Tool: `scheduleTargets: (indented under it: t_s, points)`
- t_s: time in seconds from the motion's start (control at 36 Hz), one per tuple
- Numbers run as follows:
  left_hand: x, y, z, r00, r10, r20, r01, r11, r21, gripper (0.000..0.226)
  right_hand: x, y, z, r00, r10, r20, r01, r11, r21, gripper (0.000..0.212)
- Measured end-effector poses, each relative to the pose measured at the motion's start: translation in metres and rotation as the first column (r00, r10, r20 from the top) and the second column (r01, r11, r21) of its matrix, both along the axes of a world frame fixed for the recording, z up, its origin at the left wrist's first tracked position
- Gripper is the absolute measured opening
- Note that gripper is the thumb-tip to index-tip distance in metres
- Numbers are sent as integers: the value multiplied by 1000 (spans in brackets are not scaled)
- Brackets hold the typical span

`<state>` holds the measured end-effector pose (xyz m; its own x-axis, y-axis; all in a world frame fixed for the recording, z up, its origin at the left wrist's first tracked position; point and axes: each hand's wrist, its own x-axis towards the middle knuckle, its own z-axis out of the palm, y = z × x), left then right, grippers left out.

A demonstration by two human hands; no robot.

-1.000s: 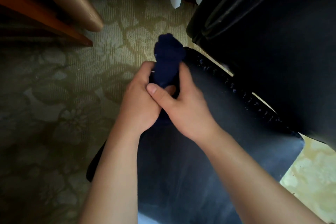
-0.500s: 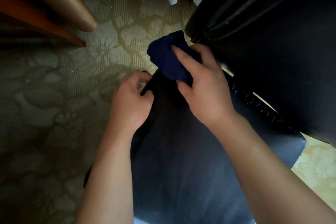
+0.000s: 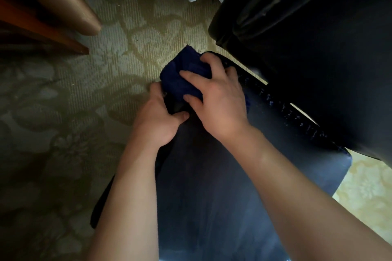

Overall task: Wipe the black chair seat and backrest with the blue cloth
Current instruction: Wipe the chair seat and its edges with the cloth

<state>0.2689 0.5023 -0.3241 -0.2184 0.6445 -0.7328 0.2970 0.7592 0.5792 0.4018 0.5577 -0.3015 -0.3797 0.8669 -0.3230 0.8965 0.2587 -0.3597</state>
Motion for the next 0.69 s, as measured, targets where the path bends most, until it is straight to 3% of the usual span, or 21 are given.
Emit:
scheduleTargets:
  t_s: [0.28, 0.53, 0.69]
  points:
    - [3, -4, -8, 998, 11, -59, -12, 1000, -20, 50, 5, 5, -2, 983, -186, -5, 186, 980, 78, 47]
    - [4, -4, -14, 994, 45, -95, -47, 999, -19, 53, 66, -5, 0, 914, -392, 103, 385, 919, 84, 46]
    - [4, -2, -12, 997, 38, -68, -41, 998, -43, 52, 79, -15, 2, 896, -443, -26, 444, 893, 76, 46]
